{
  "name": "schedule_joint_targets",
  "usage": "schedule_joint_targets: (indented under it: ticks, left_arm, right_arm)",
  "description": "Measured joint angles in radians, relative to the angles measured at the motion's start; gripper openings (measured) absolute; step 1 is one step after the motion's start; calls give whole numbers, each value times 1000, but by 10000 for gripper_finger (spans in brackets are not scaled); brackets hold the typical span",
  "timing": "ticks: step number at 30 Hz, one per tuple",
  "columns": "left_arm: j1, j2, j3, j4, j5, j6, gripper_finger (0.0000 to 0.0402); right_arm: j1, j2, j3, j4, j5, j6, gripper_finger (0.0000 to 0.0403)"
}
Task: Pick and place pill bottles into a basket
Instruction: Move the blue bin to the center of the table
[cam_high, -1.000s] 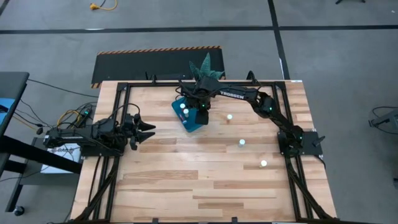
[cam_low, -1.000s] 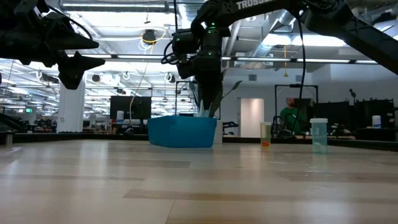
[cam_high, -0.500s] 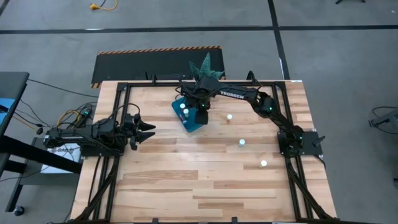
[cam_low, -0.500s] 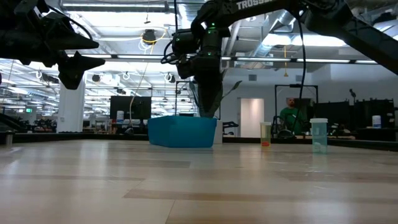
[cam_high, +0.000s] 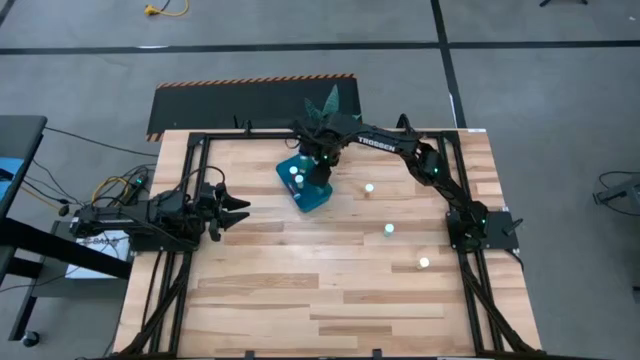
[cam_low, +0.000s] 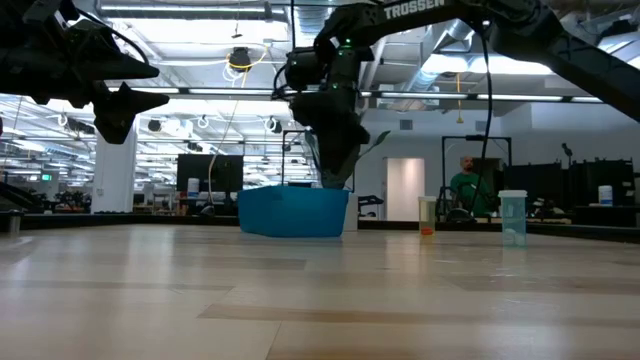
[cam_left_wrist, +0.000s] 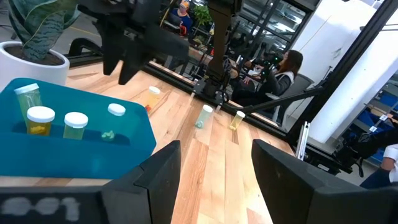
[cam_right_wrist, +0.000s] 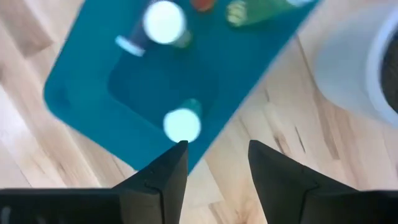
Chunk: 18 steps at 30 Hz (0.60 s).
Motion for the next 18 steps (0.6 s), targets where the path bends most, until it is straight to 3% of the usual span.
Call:
schedule_joint_targets:
  ticks: [8,18]
  left_arm:
    - [0,0,0,0,0,0,186]
    - [0,0,0,0,0,0,186]
  right_arm:
    - [-21,0,0,44,-45,91,181]
    - [0,0,0,66,-66,102,174]
